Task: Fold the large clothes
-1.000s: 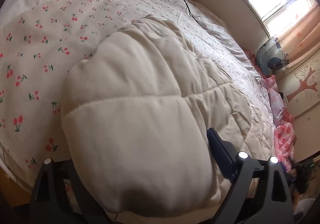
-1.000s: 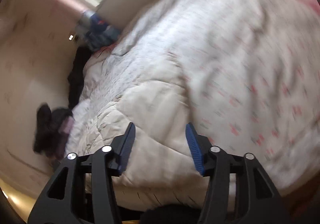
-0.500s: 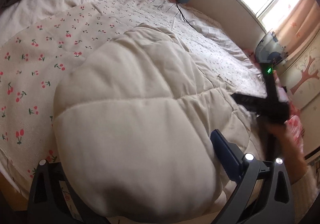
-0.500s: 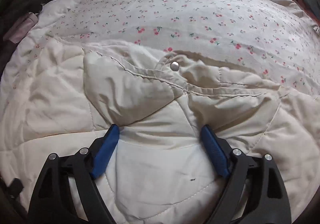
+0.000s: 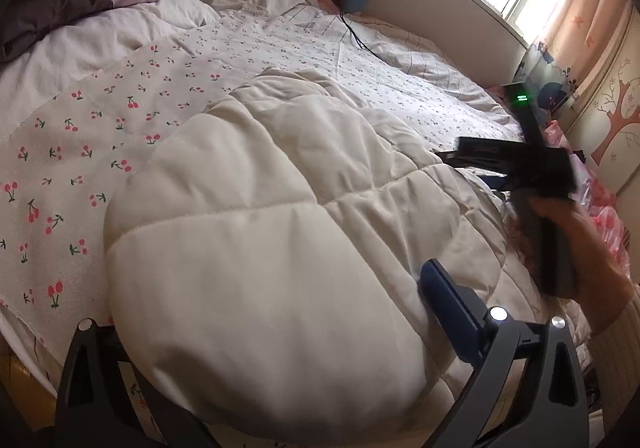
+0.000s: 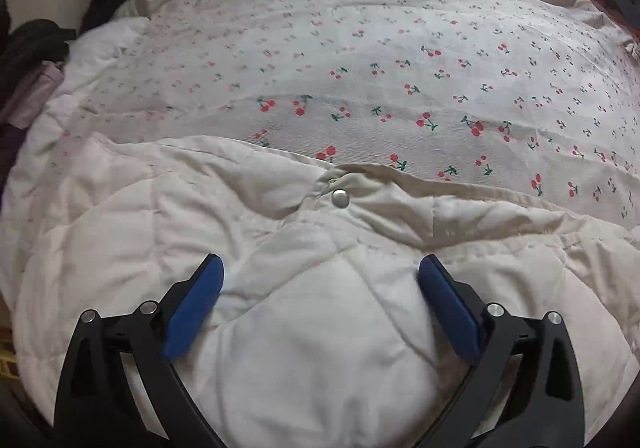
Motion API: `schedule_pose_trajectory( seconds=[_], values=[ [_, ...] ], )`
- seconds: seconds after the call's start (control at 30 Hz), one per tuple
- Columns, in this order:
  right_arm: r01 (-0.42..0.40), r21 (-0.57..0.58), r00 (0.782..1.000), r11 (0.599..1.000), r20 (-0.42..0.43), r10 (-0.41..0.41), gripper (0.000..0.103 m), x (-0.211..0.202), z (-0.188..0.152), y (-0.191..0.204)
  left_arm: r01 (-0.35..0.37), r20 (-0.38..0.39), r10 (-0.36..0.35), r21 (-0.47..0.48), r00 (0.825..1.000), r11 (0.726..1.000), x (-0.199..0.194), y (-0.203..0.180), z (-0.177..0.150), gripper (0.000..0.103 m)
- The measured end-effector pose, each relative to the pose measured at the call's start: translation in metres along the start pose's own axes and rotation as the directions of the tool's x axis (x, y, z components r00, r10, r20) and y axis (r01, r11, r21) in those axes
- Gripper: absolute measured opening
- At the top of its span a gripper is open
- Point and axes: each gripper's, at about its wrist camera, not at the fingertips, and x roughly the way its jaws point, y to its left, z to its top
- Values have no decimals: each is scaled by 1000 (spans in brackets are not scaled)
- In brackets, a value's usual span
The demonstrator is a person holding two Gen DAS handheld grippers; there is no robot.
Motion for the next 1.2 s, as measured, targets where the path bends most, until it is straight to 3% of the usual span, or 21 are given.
schedule_pose_trajectory(
  seconds=[0.13,0.23,0.3,0.37,0.4,0.47,0.53,0.6,0.67,0.7,0.77,0.8,0.87,0.93,1.07,1.1,1.2],
  values=[
    [-15,-51,994,999,111,21,95,-70,-46,9,1,8,-1,14,1000,1000,-3,-1,-2,96],
    [2,-66,987,998,160,8,95,-97,-91,19,-3,13,3,23,1000,1000,-5,-2,-3,96],
    [31,-74,987,997,158,-19,95,-97,-117,21,-10,18,9,32,1000,999,-6,-4,-4,96],
    [70,-94,996,993,66,-64,96,-63,-144,27,-16,25,15,43,1000,999,-7,-5,-4,96],
    [83,-116,995,990,73,-75,97,-53,-149,29,-14,26,12,43,1000,999,-8,-6,-5,96],
    [41,-90,998,995,58,-36,97,-58,-147,25,-15,20,14,45,1000,999,-6,-5,-4,96],
    [-95,4,993,995,78,94,97,-85,-141,6,25,-1,-25,-2,1000,1000,-4,3,-2,96],
    [-109,98,984,989,150,93,97,-124,-147,-27,104,-41,-109,-109,993,989,1,20,1,96],
    [-116,209,974,971,215,71,97,-160,-163,-67,181,-74,-207,-265,976,947,9,46,3,96],
    [-125,281,969,951,240,57,97,-176,-174,-92,218,-77,-257,-335,963,917,12,58,3,96],
    [-177,459,961,871,270,53,97,-200,-207,-153,266,-55,-316,-412,947,872,13,72,2,96],
    [-198,515,961,834,271,61,97,-202,-220,-172,275,-46,-324,-427,945,862,12,75,2,96],
    [-276,632,956,724,256,141,97,-195,-254,-212,277,-41,-326,-436,944,856,13,76,2,96],
    [-358,684,933,635,290,213,97,-180,-280,-229,271,-40,-319,-434,947,860,13,76,1,96],
    [-519,703,851,487,370,372,97,-143,-295,-239,268,-33,-311,-430,950,862,13,71,0,96],
    [-565,688,818,455,395,418,97,-132,-291,-239,272,-29,-315,-434,949,859,14,71,0,96],
    [-643,651,754,404,446,482,96,-113,-279,-239,287,-26,-333,-445,943,848,18,74,4,96]
  ],
)
